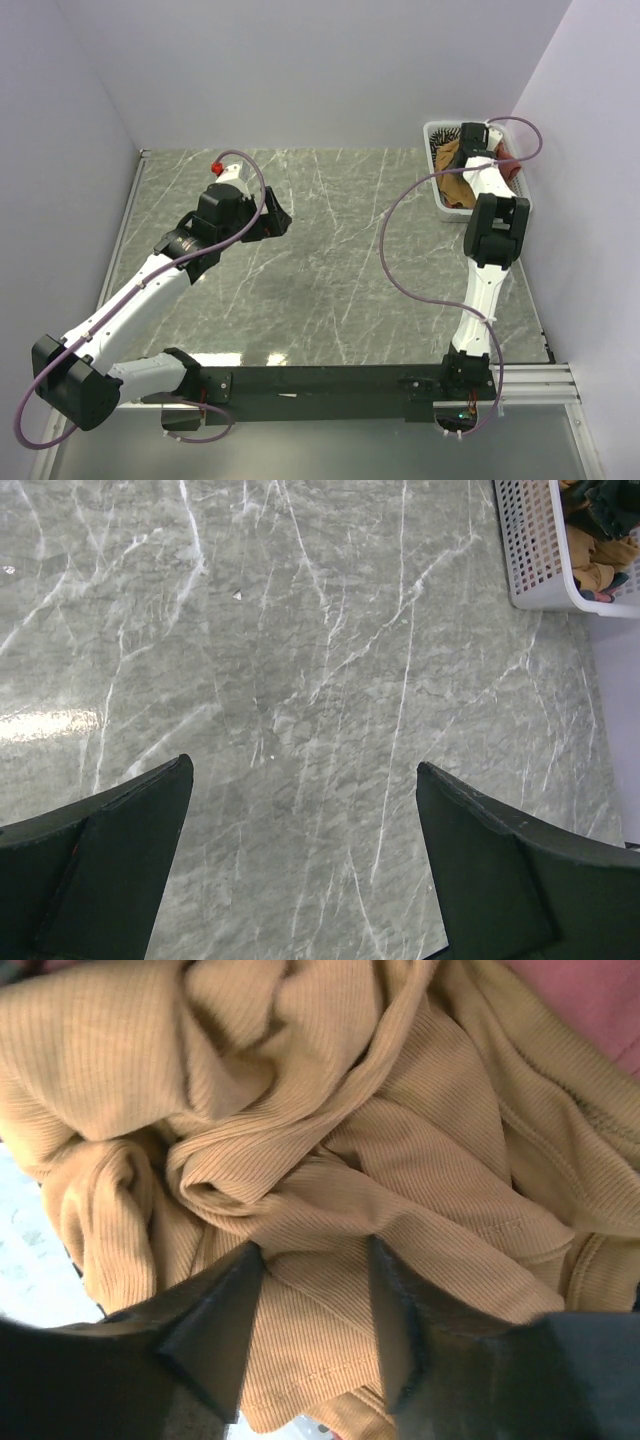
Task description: Fold and stack the tank tops
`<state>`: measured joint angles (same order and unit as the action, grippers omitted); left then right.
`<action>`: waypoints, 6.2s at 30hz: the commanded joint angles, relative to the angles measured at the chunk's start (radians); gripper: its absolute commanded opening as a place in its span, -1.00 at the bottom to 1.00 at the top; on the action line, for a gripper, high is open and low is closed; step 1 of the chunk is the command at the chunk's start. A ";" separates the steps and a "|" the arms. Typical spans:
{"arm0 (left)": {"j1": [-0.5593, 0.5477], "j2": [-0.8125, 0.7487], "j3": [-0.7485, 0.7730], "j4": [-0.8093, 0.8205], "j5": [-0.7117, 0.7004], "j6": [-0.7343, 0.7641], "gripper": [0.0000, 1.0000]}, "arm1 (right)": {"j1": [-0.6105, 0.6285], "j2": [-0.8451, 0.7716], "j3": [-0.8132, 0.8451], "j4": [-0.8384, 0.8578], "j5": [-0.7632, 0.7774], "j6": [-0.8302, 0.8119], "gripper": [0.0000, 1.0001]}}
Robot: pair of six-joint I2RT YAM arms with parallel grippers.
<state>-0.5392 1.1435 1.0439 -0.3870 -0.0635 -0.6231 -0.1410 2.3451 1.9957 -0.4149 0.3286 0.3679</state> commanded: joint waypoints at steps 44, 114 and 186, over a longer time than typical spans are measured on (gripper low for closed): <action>0.058 -0.077 0.002 0.066 -0.058 -0.067 0.93 | 0.653 -0.952 -0.088 0.177 -0.062 -0.057 -1.00; -0.139 0.055 -0.341 -0.035 -0.087 -0.405 -0.99 | 0.379 -0.736 -1.123 0.363 -0.191 0.226 0.21; 0.390 0.391 0.769 0.455 0.077 -0.187 -0.99 | 0.270 -0.704 0.042 0.376 -0.487 0.184 -1.00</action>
<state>-0.1967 1.4120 1.7599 -0.1932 -0.1360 -0.8143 0.1558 1.5291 1.9320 -0.2325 -0.0269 0.5079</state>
